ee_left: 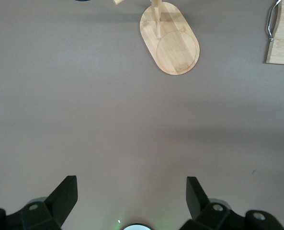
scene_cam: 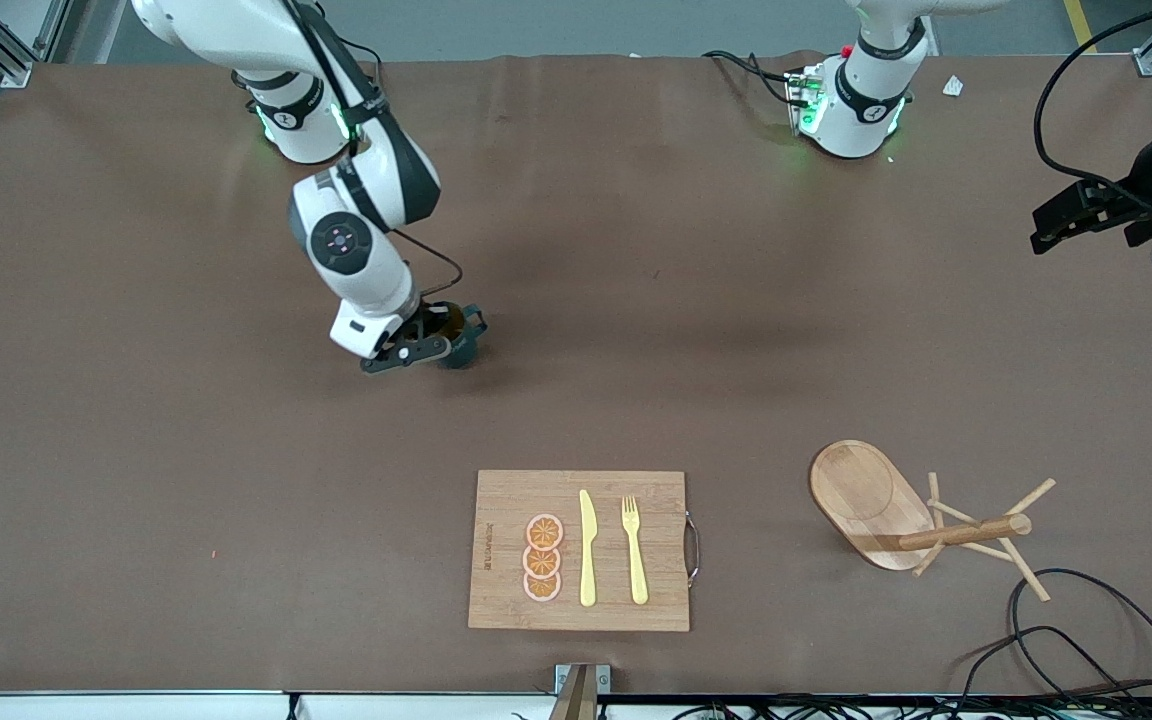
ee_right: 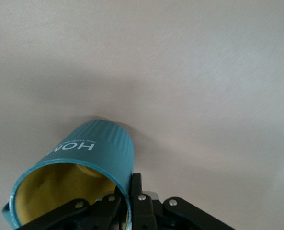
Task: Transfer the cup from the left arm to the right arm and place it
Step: 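Lift the mug with the right gripper while the left gripper returns, then carry the mug with the right gripper away from the cutting board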
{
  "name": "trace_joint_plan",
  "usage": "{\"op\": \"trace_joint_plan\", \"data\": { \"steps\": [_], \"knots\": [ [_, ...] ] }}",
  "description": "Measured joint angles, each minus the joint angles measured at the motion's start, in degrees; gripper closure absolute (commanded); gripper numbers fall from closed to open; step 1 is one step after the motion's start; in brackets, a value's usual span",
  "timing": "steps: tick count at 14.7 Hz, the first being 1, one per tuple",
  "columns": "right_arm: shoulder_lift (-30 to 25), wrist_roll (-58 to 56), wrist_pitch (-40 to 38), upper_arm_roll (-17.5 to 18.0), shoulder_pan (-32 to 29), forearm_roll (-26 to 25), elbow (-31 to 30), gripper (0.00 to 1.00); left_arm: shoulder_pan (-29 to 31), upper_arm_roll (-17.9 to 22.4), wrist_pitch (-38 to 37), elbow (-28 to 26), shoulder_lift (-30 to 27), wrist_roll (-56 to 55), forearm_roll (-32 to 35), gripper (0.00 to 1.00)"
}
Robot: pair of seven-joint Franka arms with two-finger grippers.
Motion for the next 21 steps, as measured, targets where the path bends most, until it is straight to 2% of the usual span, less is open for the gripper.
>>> {"op": "trace_joint_plan", "data": {
  "steps": [6,10,14,21],
  "knots": [
    [-2.11,-26.02,-3.81,-0.36,-10.54,-2.08,1.86,1.00,-0.48,-0.77,0.05,-0.61,-0.78,-0.18,0.00,0.00],
    [-2.59,-42.72,-3.89,-0.46,-18.23,-6.04,1.86,1.00,-0.52,-1.62,0.18,-0.62,-0.81,-0.51,0.00,0.00],
    [-2.58,-65.36,-2.12,-0.54,-26.50,-6.94,1.80,1.00,-1.66,-1.98,0.23,-0.62,-1.40,-1.98,-0.01,0.00],
    [-1.51,-94.93,5.70,-0.50,-31.44,-7.33,1.57,1.00,-3.26,-1.80,0.23,-0.70,-1.59,-2.98,-0.01,0.00]
  ]
}}
